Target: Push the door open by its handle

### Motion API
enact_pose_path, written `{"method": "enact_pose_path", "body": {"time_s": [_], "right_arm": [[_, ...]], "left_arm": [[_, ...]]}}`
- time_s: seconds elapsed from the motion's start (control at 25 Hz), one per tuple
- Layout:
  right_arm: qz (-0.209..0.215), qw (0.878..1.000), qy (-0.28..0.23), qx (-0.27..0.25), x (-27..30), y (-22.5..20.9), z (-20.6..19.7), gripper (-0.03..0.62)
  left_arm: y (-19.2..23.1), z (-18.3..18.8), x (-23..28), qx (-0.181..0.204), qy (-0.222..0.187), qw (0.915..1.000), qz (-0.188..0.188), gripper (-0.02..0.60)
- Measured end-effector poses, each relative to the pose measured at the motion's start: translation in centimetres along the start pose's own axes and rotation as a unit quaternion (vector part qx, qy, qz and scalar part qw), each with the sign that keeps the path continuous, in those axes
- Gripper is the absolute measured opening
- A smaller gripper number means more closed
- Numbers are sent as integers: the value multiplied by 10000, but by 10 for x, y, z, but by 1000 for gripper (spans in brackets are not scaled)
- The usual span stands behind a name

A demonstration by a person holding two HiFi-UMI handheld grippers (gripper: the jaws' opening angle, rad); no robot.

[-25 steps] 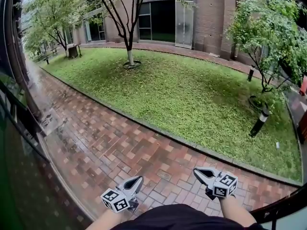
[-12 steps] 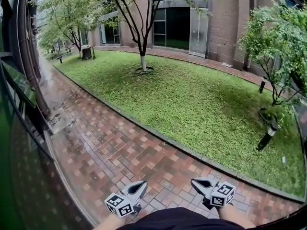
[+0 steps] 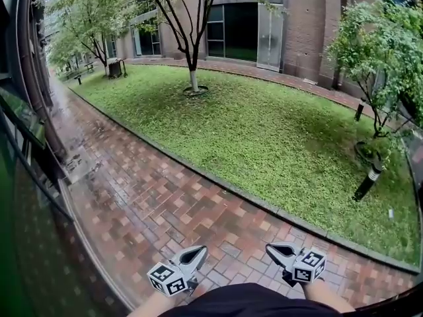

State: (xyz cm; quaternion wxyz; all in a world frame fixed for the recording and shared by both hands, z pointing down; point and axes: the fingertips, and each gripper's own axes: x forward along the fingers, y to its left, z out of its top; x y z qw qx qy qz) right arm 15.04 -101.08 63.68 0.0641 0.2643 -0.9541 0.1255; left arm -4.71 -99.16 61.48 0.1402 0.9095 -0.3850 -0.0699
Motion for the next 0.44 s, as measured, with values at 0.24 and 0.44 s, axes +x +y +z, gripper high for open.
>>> {"method": "enact_pose_path", "body": {"time_s": [0.24,0.44], "right_arm": [[69,9999,29,-92,3,-3,-4,0],[29,9999,36,-95,9,-3,-12,0]], "left_arm": [[4,-6,6,28,33,10000,-14,0],[12,-12,-4,19,39,10000,-9,0]]}}
